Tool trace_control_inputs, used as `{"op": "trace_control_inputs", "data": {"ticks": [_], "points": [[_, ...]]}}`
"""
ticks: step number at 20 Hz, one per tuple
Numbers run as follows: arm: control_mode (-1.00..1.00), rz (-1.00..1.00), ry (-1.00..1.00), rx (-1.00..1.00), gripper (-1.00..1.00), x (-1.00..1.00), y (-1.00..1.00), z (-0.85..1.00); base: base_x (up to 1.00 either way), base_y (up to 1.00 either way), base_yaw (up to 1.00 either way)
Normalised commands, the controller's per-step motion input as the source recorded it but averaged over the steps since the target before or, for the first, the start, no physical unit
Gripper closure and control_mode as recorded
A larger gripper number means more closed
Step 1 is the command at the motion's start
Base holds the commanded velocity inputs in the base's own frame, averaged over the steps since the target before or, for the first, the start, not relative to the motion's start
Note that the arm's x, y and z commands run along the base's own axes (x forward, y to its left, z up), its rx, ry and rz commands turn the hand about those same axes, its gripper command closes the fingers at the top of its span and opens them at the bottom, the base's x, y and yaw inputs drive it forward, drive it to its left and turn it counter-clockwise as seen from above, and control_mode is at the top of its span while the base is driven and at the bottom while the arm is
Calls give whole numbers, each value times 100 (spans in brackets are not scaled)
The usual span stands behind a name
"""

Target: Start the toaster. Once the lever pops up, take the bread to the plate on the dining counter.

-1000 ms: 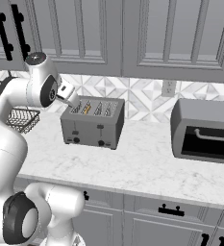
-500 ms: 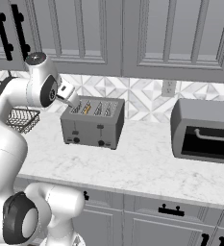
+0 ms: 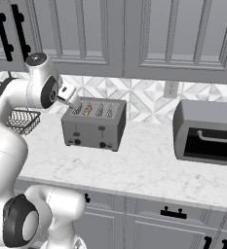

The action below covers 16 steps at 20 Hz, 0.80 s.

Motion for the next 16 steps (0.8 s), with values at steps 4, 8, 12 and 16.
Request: {"op": "trace_control_inputs", "data": {"ticks": [4,8,12,16], "points": [[-100,0,0,0,-100,0,0,0,0,0,0],[-100,0,0,0,-100,0,0,0,0,0,0],[-100,0,0,0,-100,0,0,0,0,0,0],[-100,0,0,0,-100,0,0,0,0,0,0]]}}
